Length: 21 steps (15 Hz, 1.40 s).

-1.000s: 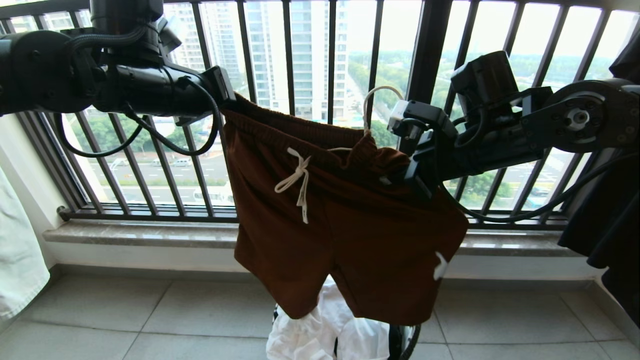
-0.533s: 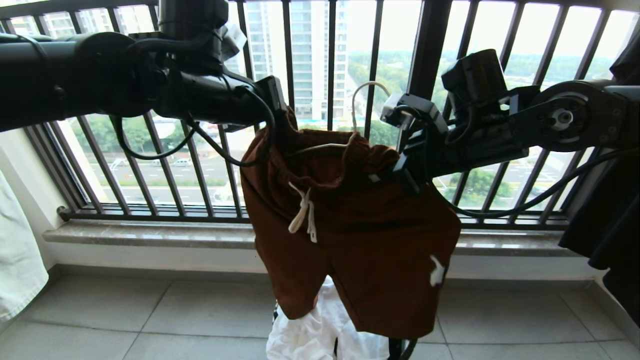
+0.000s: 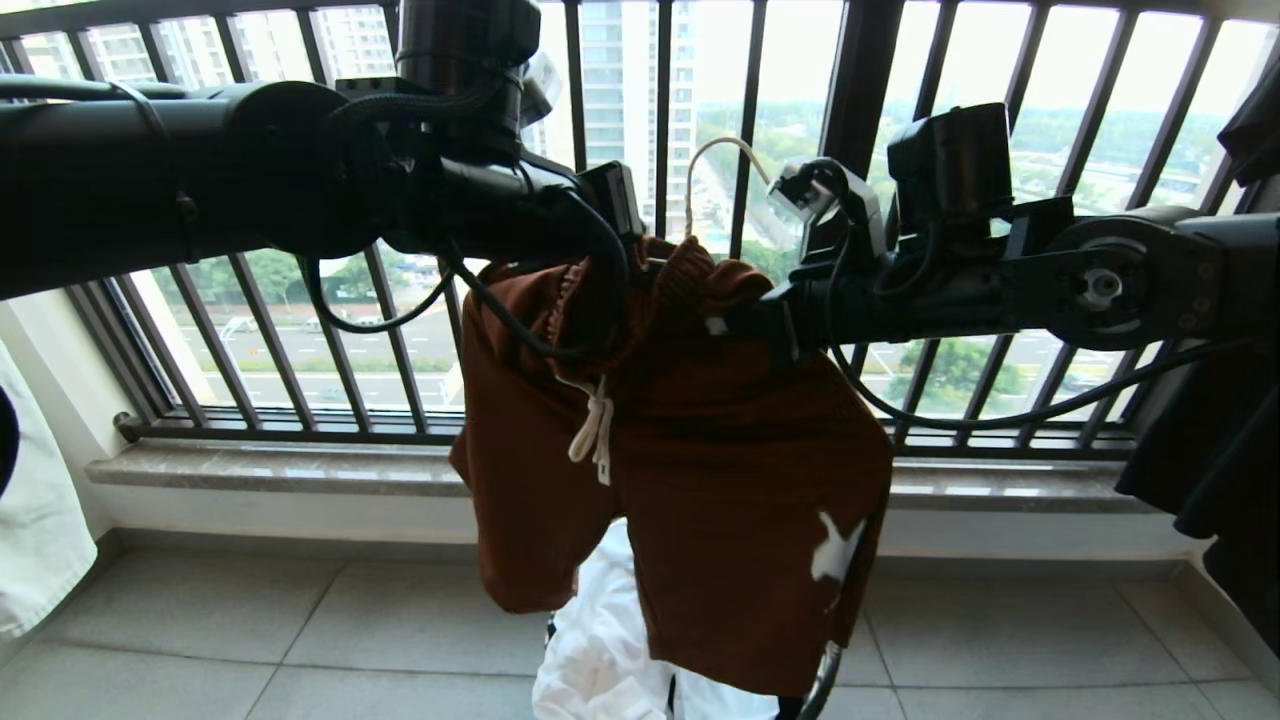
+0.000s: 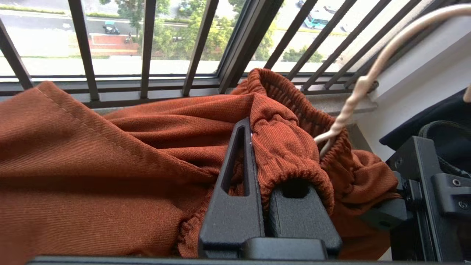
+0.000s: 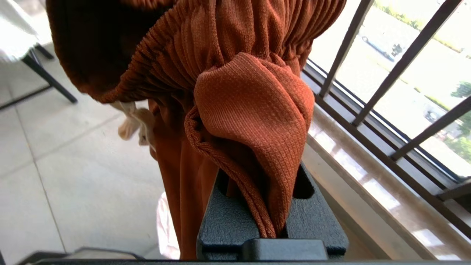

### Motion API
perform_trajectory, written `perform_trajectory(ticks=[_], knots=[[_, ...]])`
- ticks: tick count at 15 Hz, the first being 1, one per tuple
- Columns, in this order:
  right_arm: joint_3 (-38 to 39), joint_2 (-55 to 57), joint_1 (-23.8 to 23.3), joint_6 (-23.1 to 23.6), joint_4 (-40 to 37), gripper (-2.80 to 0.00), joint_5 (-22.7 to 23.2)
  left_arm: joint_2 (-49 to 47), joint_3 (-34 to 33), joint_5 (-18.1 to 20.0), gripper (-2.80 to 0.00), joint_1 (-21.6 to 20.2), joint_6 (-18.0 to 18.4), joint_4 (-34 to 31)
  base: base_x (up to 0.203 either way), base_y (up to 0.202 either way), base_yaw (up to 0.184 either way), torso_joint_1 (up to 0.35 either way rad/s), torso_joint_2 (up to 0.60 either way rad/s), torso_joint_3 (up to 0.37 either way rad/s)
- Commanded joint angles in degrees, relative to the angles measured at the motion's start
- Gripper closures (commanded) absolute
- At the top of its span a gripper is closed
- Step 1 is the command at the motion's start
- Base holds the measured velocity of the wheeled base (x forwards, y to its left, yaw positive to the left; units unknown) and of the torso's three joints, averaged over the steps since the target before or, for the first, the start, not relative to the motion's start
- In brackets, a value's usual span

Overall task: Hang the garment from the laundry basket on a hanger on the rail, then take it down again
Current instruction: Hang the clothes on the clothes rack

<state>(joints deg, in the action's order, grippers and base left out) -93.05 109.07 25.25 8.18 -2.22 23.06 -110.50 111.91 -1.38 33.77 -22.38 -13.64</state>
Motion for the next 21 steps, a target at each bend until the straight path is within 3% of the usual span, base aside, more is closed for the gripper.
perform_trajectory(ticks=[1,6,10,13,16,18,21], knots=[[3.69,-1.01,0.48,-4.31,6.37,0.00,0.40,0.38,0.06,-0.03,0.00,0.68,-0.21,0.19,0.000,0.000,0.000,0.000,0.00,0.000],[14.68,-1.50,0.59,-8.00,23.19,0.00,2.36,2.36,0.06,-2.56,0.00,-0.19,0.07,5.69,0.000,0.000,0.000,0.000,0.00,0.000],[19.70,-4.24,0.59,-8.18,25.72,0.00,4.73,2.93,0.06,-3.14,0.00,-0.90,2.99,6.43,0.000,0.000,0.000,0.000,0.00,0.000],[23.87,-4.65,0.59,-8.03,34.93,0.00,5.85,2.62,-0.02,-6.88,0.00,-0.94,6.38,6.43,0.000,0.000,0.000,0.000,0.00,0.000],[24.52,-5.60,0.69,-8.15,35.70,0.00,8.33,2.39,0.04,-9.58,0.00,-1.59,10.27,7.49,0.000,0.000,0.000,0.000,0.00,0.000],[25.67,-5.21,1.78,-8.18,37.78,0.00,8.92,1.95,-0.01,-14.66,0.00,-2.37,13.88,11.51,0.000,0.000,0.000,0.000,0.00,0.000],[26.87,-4.92,2.61,-8.35,40.72,0.00,8.93,2.56,0.00,-17.26,0.00,-3.16,18.08,12.14,0.000,0.000,0.000,0.000,0.00,0.000]])
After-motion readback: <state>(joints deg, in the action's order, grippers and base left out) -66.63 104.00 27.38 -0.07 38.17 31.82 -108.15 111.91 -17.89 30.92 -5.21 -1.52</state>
